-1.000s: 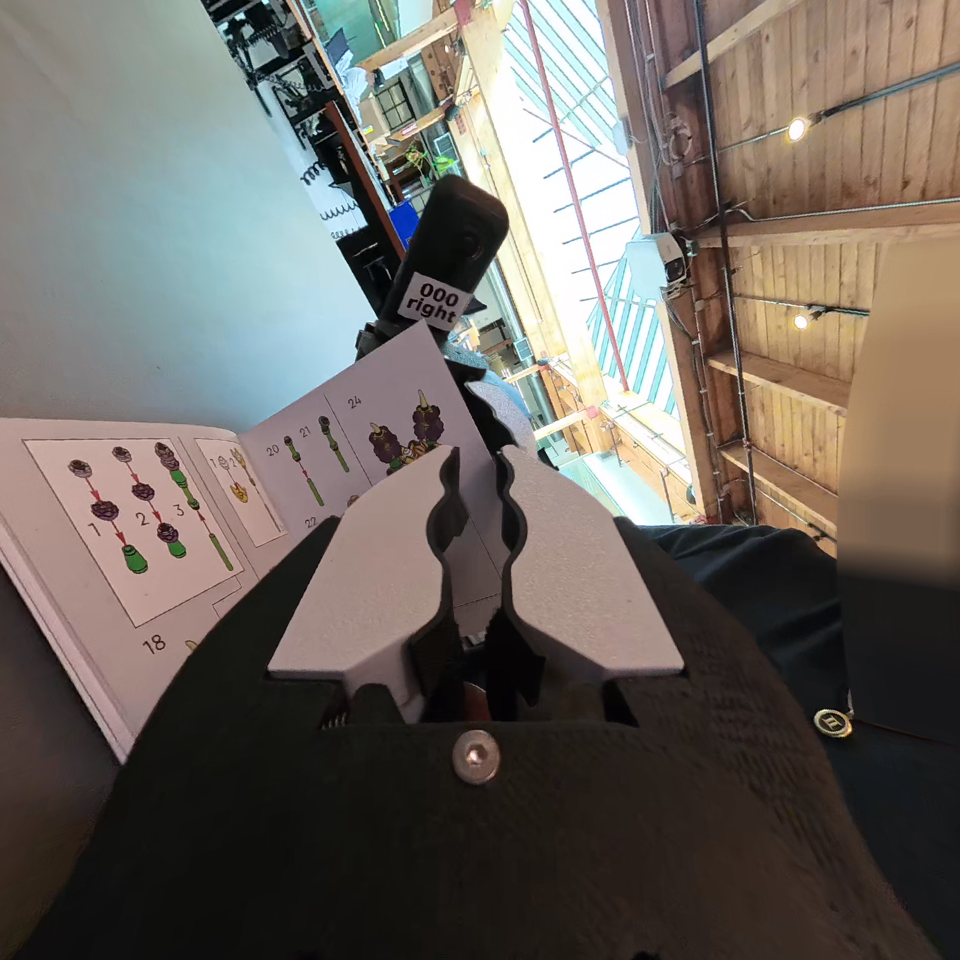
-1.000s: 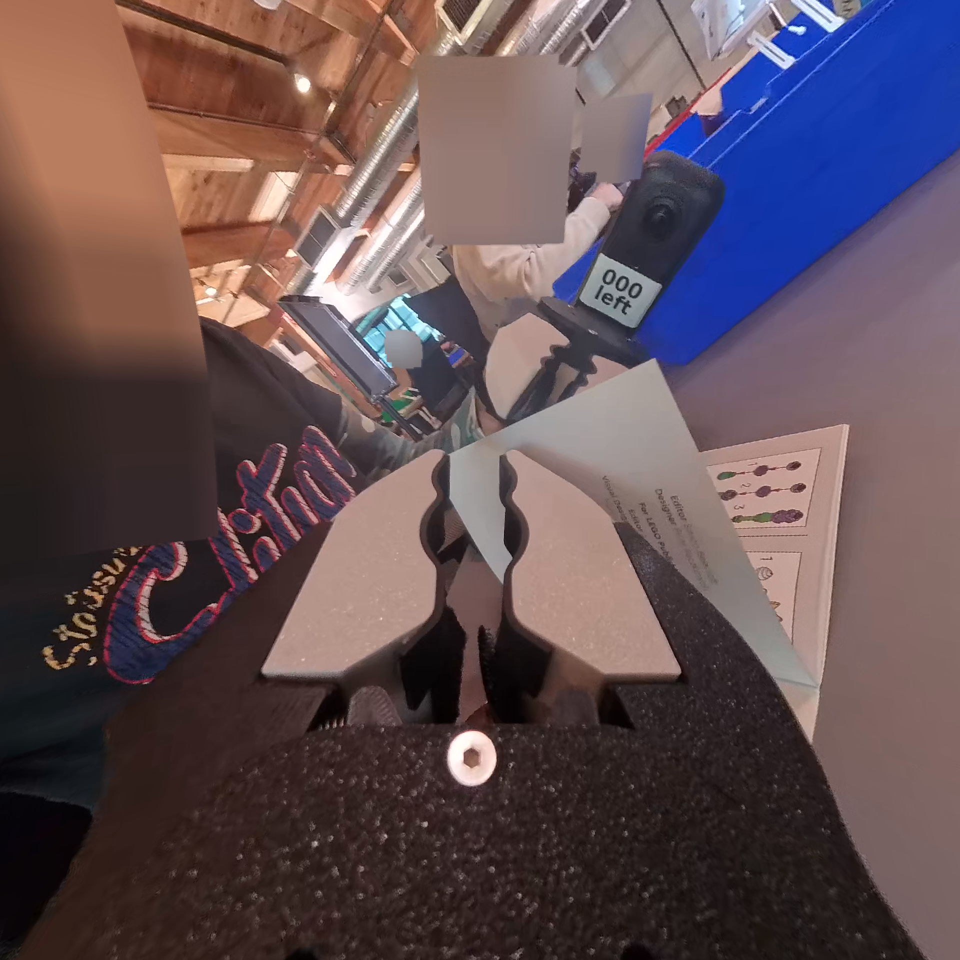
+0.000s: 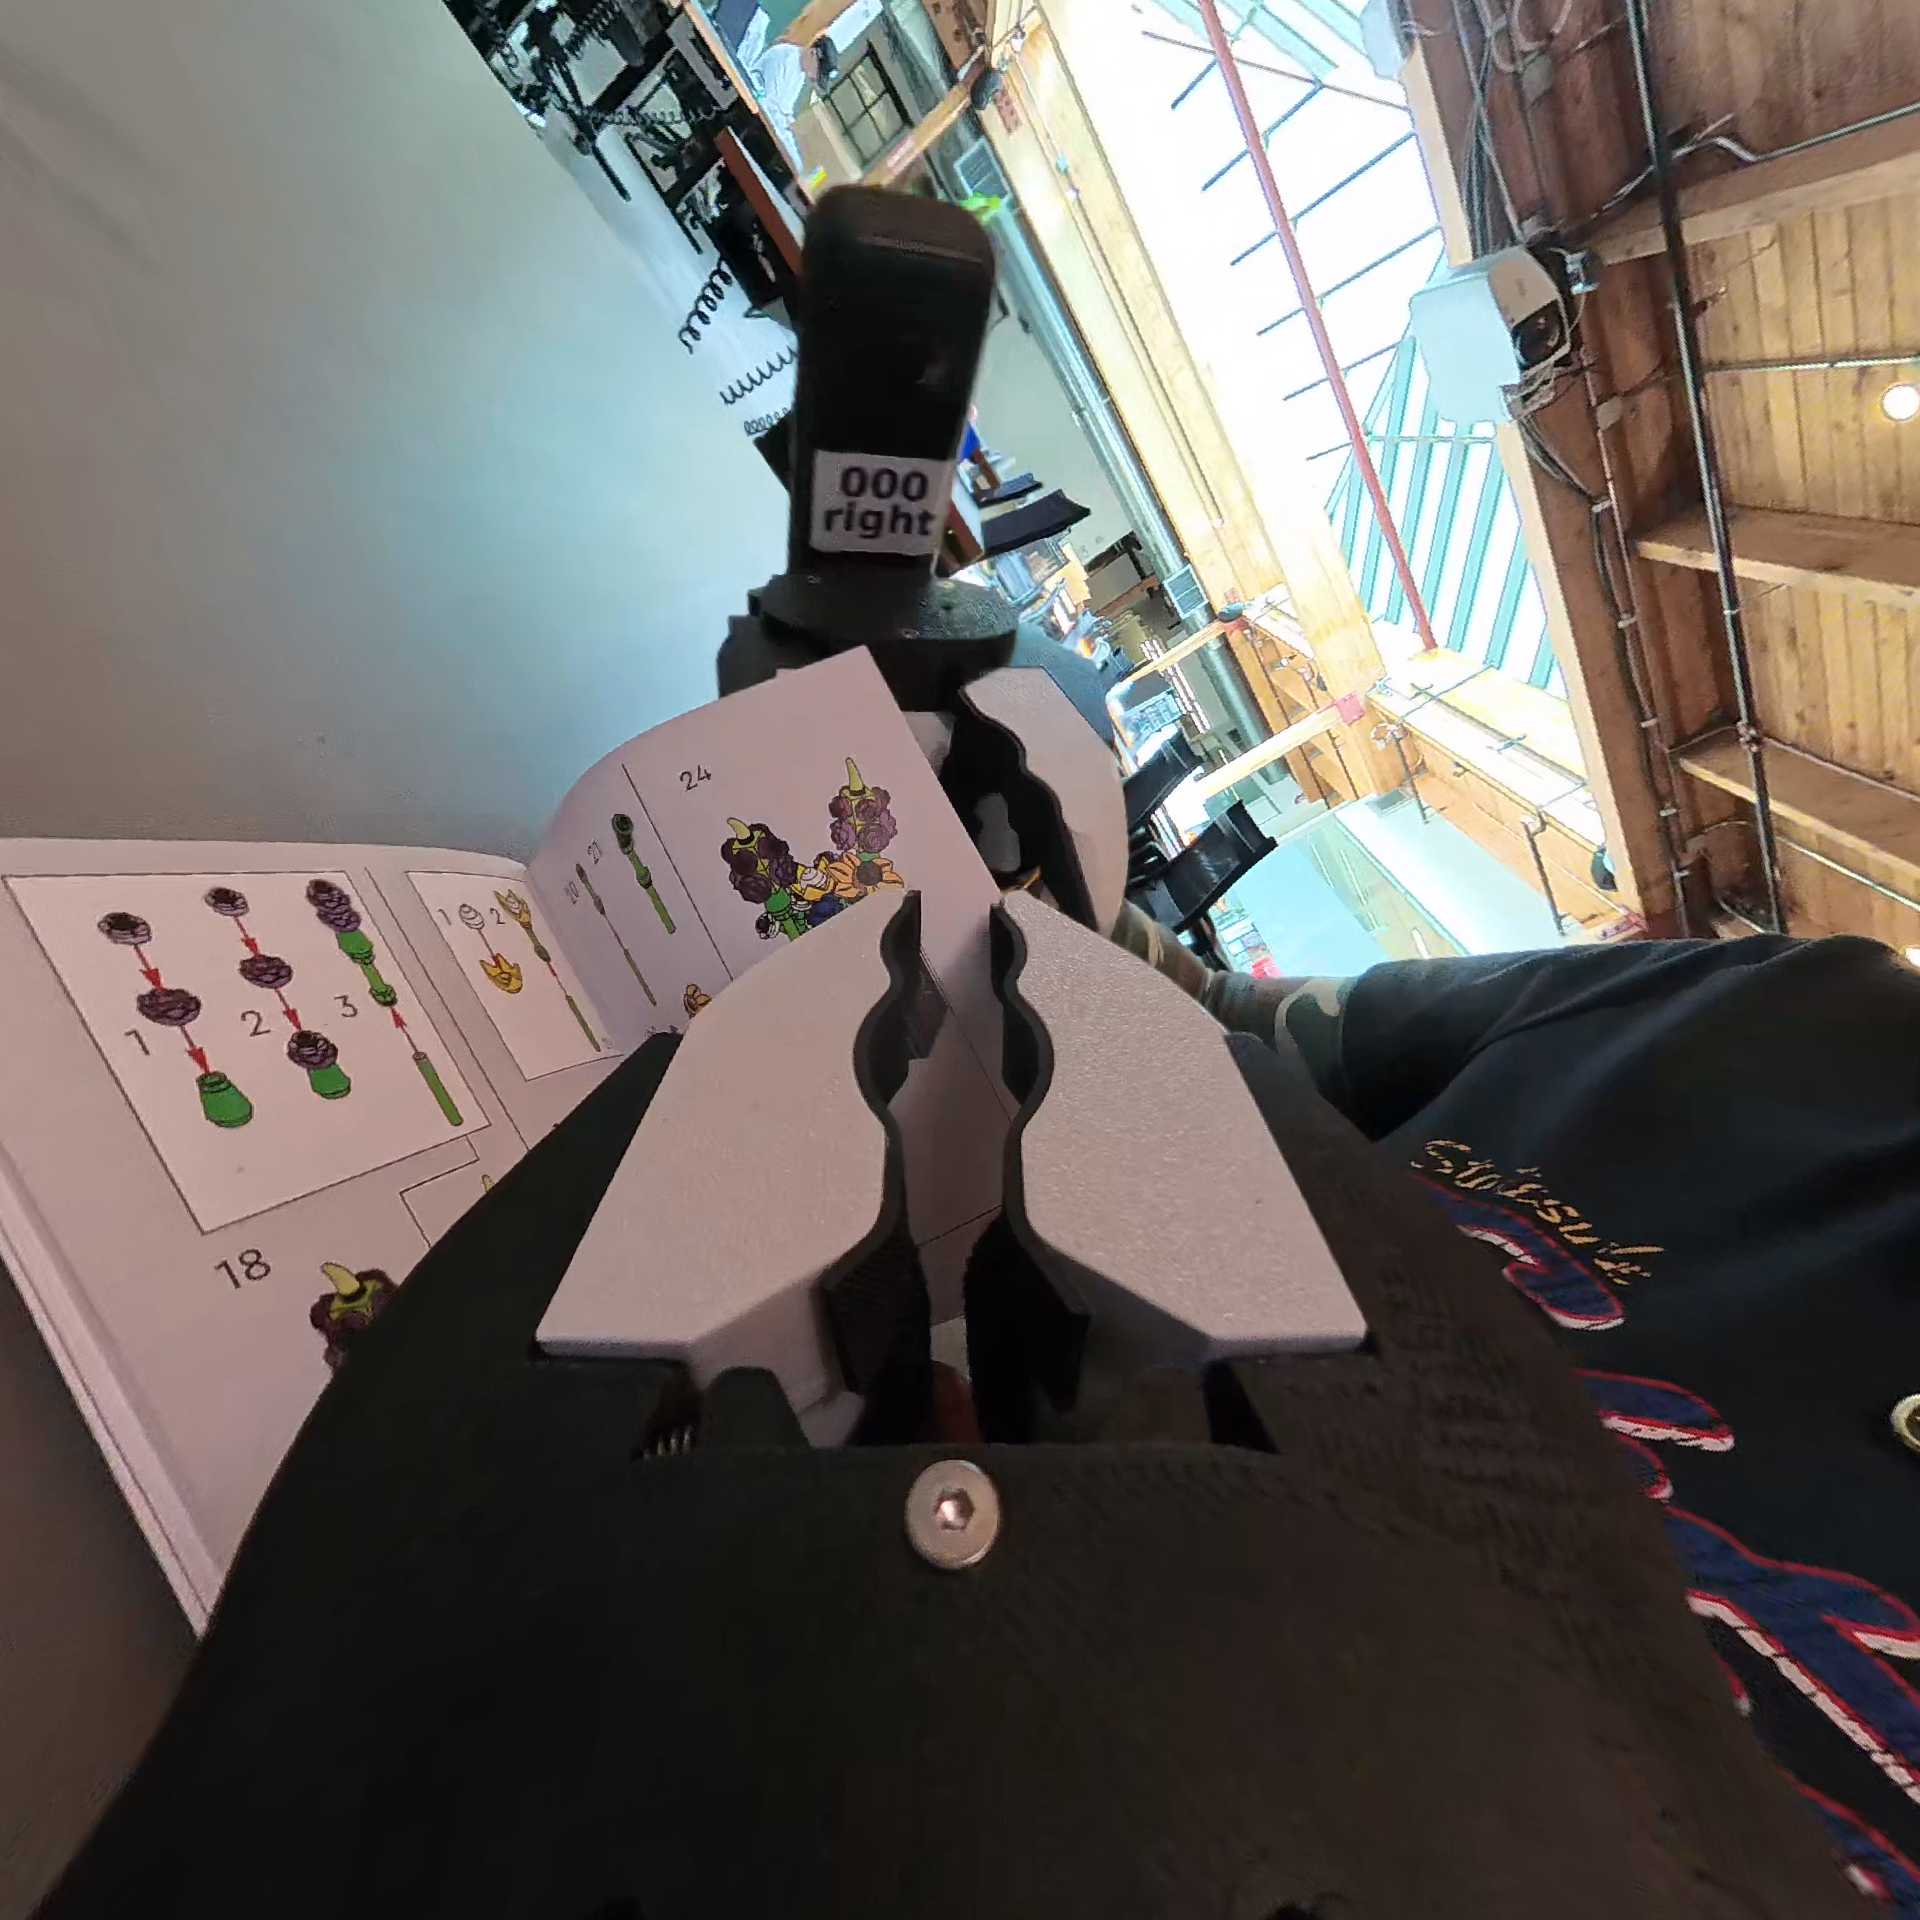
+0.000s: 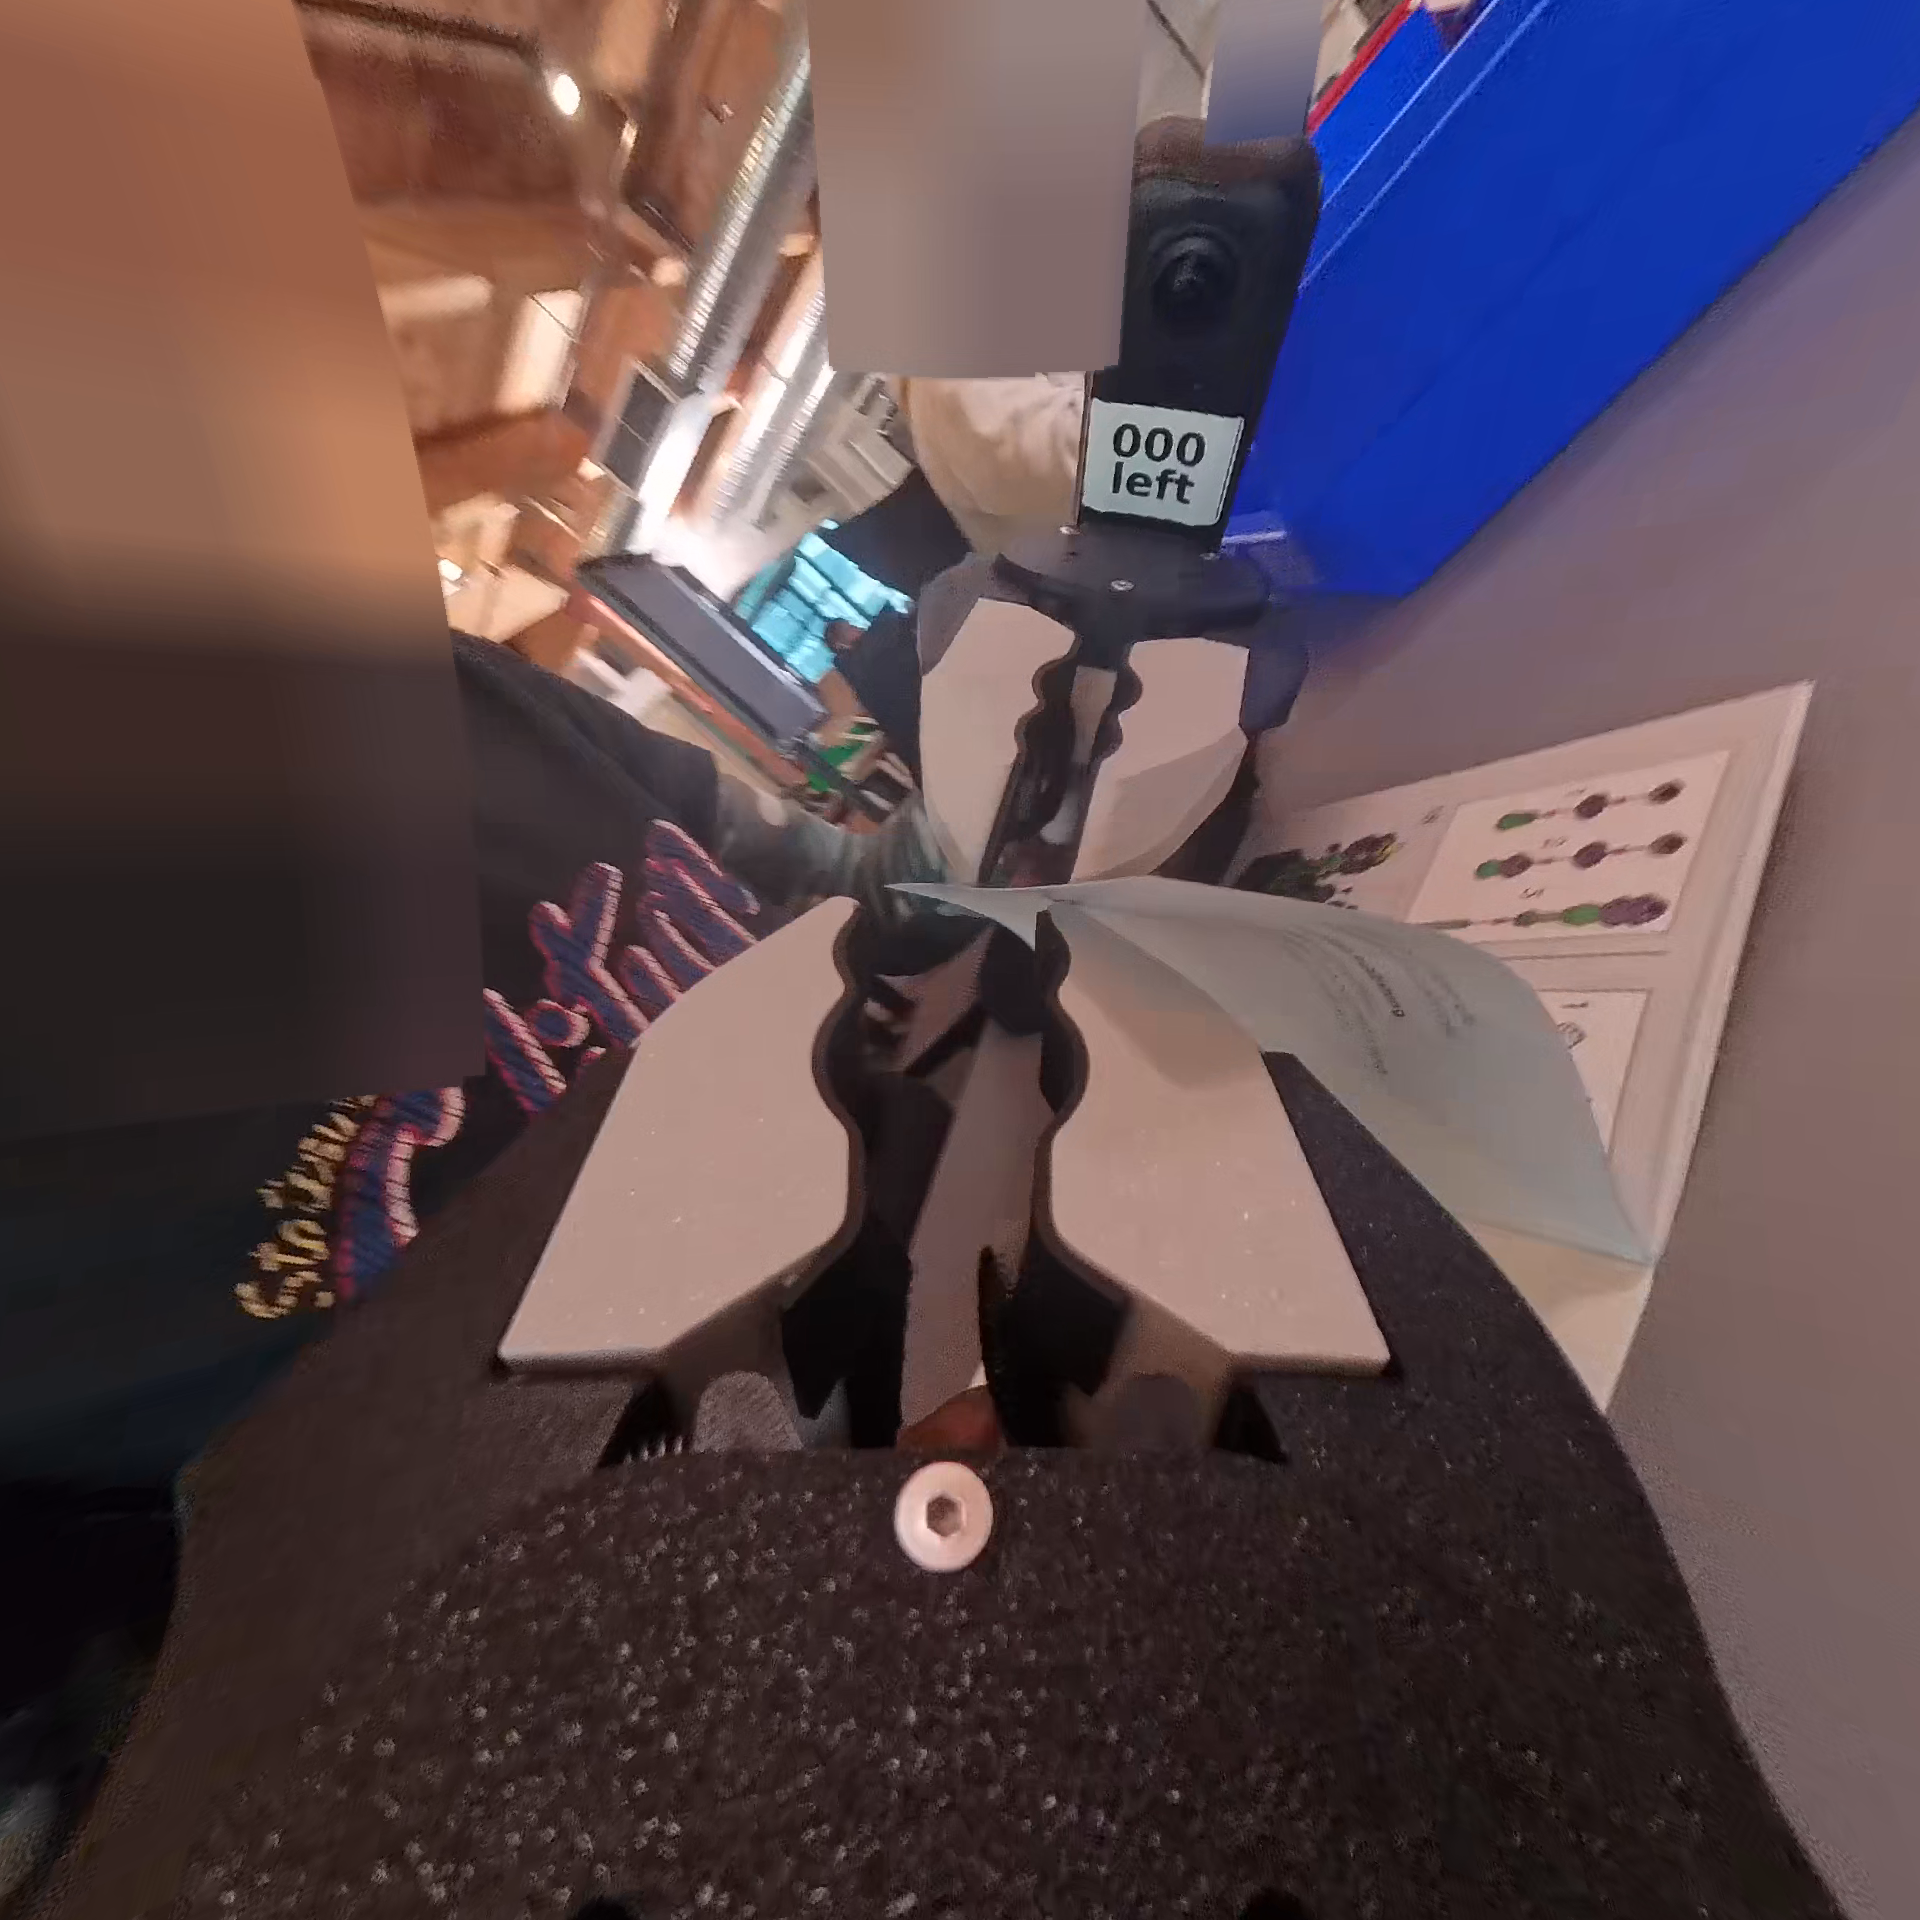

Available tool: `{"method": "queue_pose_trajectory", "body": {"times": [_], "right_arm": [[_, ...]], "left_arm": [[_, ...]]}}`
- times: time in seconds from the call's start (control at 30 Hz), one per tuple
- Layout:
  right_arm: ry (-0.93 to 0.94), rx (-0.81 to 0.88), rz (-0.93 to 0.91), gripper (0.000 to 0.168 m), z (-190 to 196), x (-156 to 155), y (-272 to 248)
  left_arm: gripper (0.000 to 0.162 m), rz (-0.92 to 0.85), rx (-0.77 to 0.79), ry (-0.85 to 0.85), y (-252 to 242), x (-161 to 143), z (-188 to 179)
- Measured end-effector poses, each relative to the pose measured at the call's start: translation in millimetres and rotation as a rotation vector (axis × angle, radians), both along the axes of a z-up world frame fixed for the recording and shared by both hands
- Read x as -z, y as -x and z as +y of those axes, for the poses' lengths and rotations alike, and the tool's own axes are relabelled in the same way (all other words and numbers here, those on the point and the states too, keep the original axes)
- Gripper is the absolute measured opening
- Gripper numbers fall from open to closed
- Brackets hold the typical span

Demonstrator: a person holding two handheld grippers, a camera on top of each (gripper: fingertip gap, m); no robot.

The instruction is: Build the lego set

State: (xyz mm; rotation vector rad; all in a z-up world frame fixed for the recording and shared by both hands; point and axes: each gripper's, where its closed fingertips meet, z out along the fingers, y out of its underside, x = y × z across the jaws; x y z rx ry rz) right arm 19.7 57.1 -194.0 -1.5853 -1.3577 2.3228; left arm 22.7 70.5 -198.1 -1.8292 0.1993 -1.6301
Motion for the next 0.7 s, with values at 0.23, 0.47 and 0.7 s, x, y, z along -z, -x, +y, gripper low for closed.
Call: {"method": "queue_pose_trajectory", "body": {"times": [0.23, 0.47, 0.7], "right_arm": [[0.099, -0.019, -0.07, 0.014, 2.5, 4.9, 2.9], [0.135, -0.041, -0.078, 0.018, 1.1, 3.6, 1.7], [0.124, -0.032, -0.09, 0.012, 1.2, 6.3, 2.6]], "left_arm": [[0.011, 0.04, -0.006, -0.032, -1.4, 1.2, -1.8], [0.01, 0.048, -0.003, -0.039, -1.9, 1.6, -2.8], [0.01, 0.05, 0.0, -0.039, -2.4, 2.0, -3.1]]}}
